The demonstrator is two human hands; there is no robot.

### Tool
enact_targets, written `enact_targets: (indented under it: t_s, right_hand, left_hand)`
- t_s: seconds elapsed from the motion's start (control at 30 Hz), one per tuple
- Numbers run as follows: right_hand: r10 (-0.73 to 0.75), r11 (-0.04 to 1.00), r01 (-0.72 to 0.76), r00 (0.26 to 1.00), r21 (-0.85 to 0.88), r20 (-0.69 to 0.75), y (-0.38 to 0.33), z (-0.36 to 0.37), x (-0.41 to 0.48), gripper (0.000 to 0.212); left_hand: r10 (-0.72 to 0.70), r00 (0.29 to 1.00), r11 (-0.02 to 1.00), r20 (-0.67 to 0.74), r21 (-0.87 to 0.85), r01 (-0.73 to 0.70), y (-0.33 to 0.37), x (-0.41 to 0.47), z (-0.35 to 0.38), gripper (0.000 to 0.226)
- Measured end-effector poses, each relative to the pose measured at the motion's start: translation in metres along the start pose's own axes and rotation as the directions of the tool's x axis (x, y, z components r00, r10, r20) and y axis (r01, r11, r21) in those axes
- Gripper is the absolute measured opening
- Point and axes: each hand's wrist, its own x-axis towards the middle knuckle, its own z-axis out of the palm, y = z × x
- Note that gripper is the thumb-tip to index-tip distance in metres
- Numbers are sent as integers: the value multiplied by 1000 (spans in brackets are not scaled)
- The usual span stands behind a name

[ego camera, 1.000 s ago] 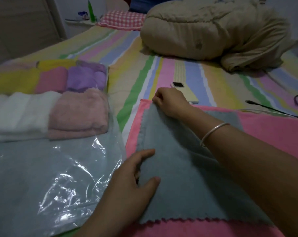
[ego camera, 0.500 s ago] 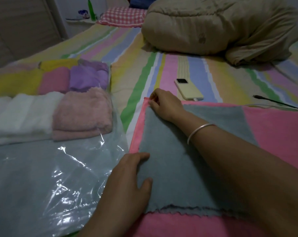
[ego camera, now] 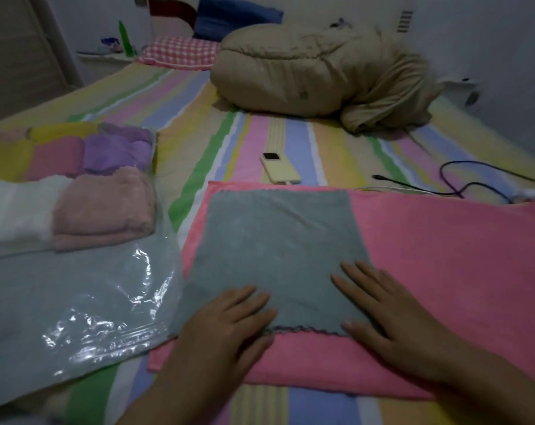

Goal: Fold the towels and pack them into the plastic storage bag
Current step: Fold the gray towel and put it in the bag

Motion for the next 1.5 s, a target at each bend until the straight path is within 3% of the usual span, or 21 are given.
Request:
enact_targets:
  t_s: [0.07, 0.17, 0.23, 0.33, 0.43, 0.5, 0.57, 0.63, 0.73, 0.83, 0.93, 1.03, 1.2, 1.3, 1.37, 1.5]
  right_hand:
    - [19, 999, -16, 998, 49, -61, 2, 4, -22, 76]
    - [74, 996, -52, 951, 78, -302, -1, 13, -33, 67]
    - [102, 995, -93, 899, 43, -425, -6, 19, -29, 69]
    - [184, 982, -175, 852, 65, -490, -17, 25, -19, 70]
    - [204, 978, -184, 800, 94, -564, -18, 28, -15, 53]
    - [266, 961, -151, 736, 232, -622, -12, 25, -16, 42]
    - [321, 924, -65, 666, 377, -673, -4, 15, -21, 39]
    - [298, 908, 35, 648, 418, -701, 1, 2, -28, 38]
    - [225, 888, 167, 655, 428, -721, 1, -20, -48, 28]
    - [188, 843, 280, 647, 459, -739, -4, -33, -74, 16]
    - [226, 750, 326, 692, 576, -686, -11, -30, -94, 15]
    - [303, 665, 323, 707, 673, -639, -18, -19, -91, 10]
    - [478, 609, 175, 697, 773, -534, 0, -3, -47, 10]
    - [615, 604, 31, 617, 796, -491, 15, -5, -9, 21]
    - [665, 620, -83, 584, 780, -466, 20, -11, 15, 14]
    - [693, 653, -306, 610, 693, -383, 34, -10, 47, 18]
  left_hand:
    - [-6, 1000, 1000, -25, 5, 7, -2, -2, -5, 32]
    - [-13, 999, 989, -40, 149, 19, 0, 0, -11, 32]
    - [-70, 996, 956, -51, 282, 82, -1, 1, -16, 37]
    - [-195, 977, 910, -88, 355, 214, -12, -6, -22, 28]
    - [-258, 958, 896, -125, 340, 286, -23, -15, -28, 27]
    - [-276, 949, 909, -153, 279, 310, -25, -16, -34, 23]
    - [-281, 937, 925, -208, 200, 322, -24, -15, -42, 29]
    - [-294, 908, 938, -298, 92, 334, -19, -12, -51, 33]
    - [-340, 854, 940, -394, -149, 306, -5, -11, -65, 30]
    - [-353, 830, 907, -432, -377, 189, 11, -18, -75, 22]
    - [-382, 835, 815, -397, -570, 102, 22, -28, -75, 18]
    - [-449, 819, 736, -357, -667, 113, 24, -27, -67, 21]
    - [-579, 756, 721, -306, -625, 299, 4, 4, -51, 25]
    - [-584, 734, 788, -347, -462, 408, -20, 34, -39, 34]
    - [-594, 719, 800, -361, -358, 482, -34, 55, -31, 30]
    - [-592, 740, 805, -321, -184, 564, -57, 78, -13, 30]
